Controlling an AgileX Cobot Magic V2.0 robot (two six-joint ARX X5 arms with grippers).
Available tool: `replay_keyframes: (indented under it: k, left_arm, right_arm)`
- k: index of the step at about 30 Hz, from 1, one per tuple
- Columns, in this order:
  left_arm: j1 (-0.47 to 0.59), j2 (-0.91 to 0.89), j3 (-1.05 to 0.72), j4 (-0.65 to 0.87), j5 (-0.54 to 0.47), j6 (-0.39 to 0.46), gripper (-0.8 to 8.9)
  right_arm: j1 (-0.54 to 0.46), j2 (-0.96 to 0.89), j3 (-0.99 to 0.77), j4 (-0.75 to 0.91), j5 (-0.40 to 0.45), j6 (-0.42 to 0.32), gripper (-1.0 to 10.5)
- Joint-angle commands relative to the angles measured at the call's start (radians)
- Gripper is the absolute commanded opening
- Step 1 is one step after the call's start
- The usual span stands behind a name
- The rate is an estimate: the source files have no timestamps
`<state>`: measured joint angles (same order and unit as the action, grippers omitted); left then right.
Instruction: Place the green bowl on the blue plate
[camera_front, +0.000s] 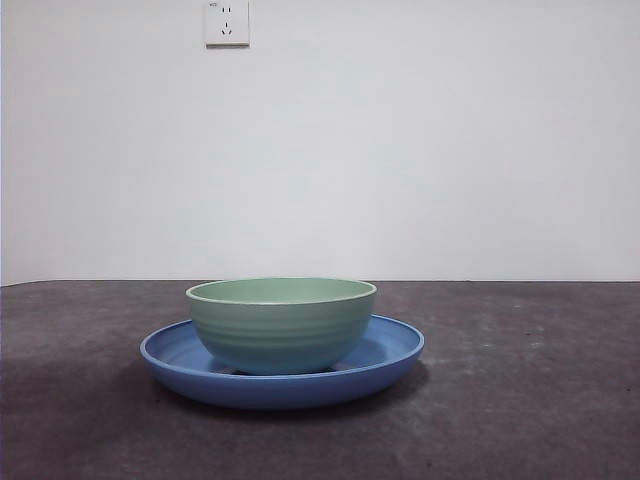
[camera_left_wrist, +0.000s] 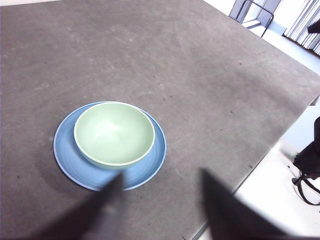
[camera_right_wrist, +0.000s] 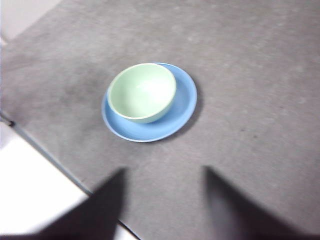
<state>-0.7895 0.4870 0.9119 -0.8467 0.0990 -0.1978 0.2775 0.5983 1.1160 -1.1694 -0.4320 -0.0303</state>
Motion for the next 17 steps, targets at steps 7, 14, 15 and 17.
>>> replay_keyframes:
  k: [7,14,15,17]
  left_arm:
    - [-0.008,0.002,0.011,0.015,-0.006,0.009,0.32]
    - [-0.008,0.002,0.011,0.015,-0.006,0.009,0.32]
    - [-0.008,0.002,0.011,0.015,-0.006,0.009,0.32]
    - [-0.008,0.002,0.011,0.017,-0.006,0.009,0.32]
  right_arm:
    - [0.002,0.007,0.008,0.016,-0.039,-0.011,0.3]
    - [0.002,0.007,0.008,0.016,-0.039,-0.011,0.3]
    - [0.002,0.007,0.008,0.016,-0.039,-0.011,0.3]
    - [0.002,0.007,0.008,0.016,-0.039,-0.011,0.3]
